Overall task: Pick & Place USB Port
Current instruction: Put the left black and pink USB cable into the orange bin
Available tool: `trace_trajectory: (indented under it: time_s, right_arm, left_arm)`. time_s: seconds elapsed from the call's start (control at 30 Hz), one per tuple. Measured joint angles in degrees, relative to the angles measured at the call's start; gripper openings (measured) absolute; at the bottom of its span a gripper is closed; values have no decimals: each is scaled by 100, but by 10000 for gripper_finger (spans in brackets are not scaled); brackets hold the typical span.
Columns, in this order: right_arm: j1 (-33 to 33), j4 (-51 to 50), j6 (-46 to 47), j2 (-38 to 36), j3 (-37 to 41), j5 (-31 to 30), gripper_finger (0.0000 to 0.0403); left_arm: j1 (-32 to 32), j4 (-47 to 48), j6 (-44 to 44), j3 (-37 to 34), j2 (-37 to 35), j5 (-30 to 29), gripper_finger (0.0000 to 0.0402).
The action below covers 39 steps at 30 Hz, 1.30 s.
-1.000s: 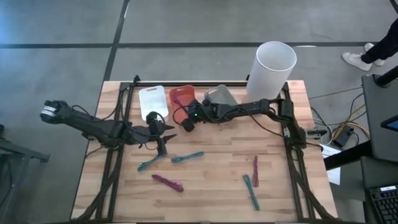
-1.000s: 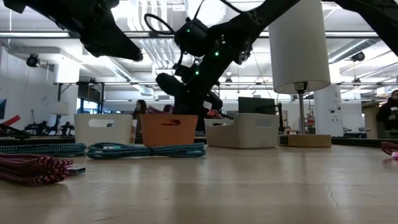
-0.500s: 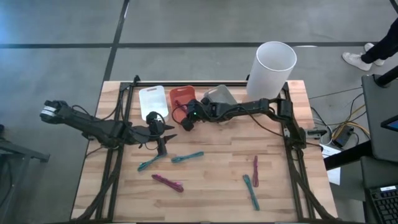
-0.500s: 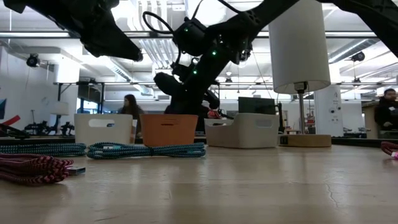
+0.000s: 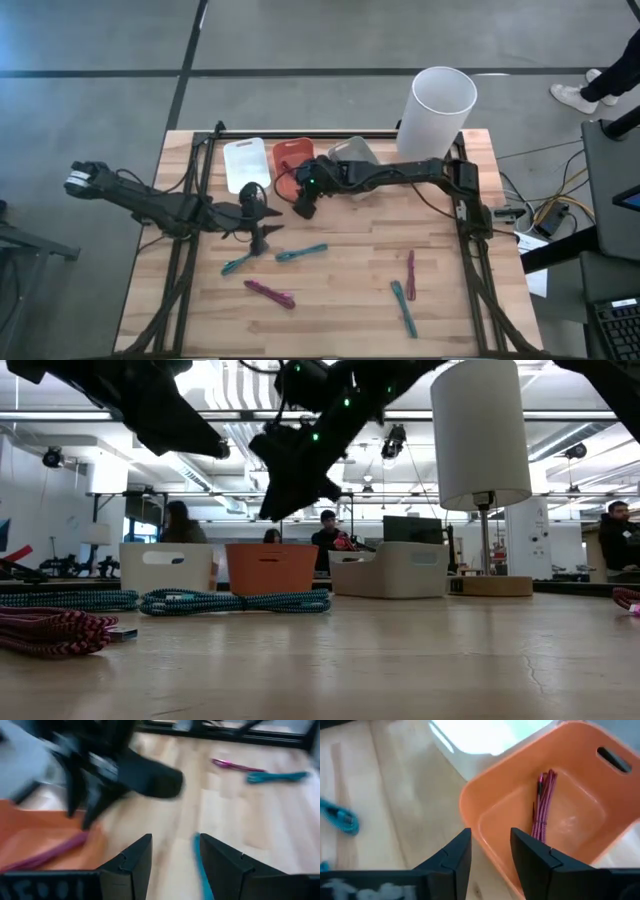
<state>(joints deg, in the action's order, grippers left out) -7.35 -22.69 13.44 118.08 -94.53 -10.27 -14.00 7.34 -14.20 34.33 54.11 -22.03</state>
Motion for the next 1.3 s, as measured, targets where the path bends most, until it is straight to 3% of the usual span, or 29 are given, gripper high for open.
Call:
trace_trajectory:
  time_s: [0.17, 0.53, 0.9, 1.3]
  right_arm:
    - [157, -579, -241, -179, -187, -21, 153]
    - [338, -1497, -437, -907, -18, -36, 156]
    - [443, -994, -209, -2070, 1184, -24, 144]
    - [551, 151, 42, -2684, 2450, 12, 146]
  left_arm:
    - [-28, 9, -129, -101, 23, 891, 170]
    - [-435, 86, -491, -376, 72, 1622, 170]
    - [-1565, 65, -515, -374, 869, 1700, 170]
    - [-2025, -75, -997, -372, 2038, 1975, 170]
